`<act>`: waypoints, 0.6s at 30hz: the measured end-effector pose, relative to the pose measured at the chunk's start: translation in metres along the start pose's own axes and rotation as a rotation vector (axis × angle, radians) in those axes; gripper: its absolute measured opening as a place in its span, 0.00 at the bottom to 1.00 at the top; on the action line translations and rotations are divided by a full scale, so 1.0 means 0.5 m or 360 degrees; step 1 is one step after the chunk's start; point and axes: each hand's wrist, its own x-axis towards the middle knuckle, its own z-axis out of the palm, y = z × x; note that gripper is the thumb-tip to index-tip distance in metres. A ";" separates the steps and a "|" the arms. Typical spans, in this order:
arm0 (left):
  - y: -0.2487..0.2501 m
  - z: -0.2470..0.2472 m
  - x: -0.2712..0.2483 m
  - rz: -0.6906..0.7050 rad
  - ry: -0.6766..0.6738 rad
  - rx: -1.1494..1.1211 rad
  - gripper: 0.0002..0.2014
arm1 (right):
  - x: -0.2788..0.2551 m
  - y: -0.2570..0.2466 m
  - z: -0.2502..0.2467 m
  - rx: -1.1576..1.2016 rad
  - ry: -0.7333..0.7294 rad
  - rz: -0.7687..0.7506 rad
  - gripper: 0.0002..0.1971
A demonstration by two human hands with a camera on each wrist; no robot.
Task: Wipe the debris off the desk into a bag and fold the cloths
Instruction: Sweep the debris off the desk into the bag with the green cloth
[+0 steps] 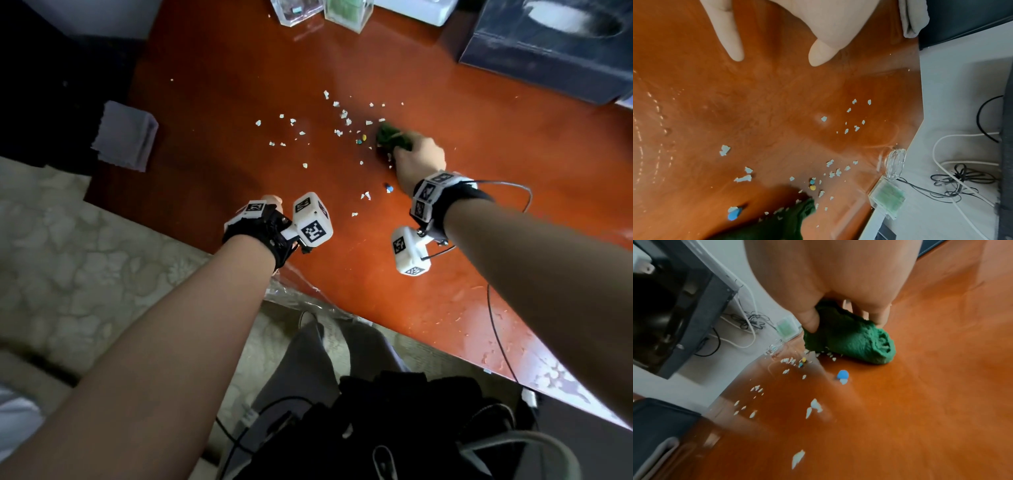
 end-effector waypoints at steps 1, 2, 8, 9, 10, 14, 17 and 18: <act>0.016 -0.014 -0.035 0.0067 -0.0008 0.0249 0.31 | -0.008 -0.001 0.010 -0.0008 -0.0032 -0.0015 0.21; 0.032 -0.026 -0.052 0.0123 0.0056 0.0428 0.29 | -0.015 -0.003 0.019 0.0006 -0.0068 -0.0026 0.21; 0.083 -0.071 -0.131 0.0217 -0.0169 0.0880 0.24 | -0.013 -0.019 0.017 0.0215 -0.0003 0.0007 0.17; 0.086 -0.072 -0.131 0.0240 -0.0177 0.0896 0.23 | -0.002 -0.022 0.004 0.0243 0.0070 0.0025 0.16; 0.085 -0.074 -0.130 0.0276 -0.0171 0.0949 0.22 | 0.009 -0.027 -0.012 0.0273 0.0132 0.0041 0.16; 0.085 -0.085 -0.131 0.0281 -0.0093 0.0993 0.17 | 0.059 -0.051 -0.066 0.0451 0.0352 0.0121 0.17; 0.076 -0.070 -0.102 0.0225 -0.0167 0.0828 0.17 | 0.098 -0.061 -0.081 0.0427 0.0430 0.0180 0.18; 0.075 -0.062 -0.086 0.0137 -0.0214 0.0712 0.15 | 0.108 -0.064 -0.081 0.0403 0.0421 0.0194 0.18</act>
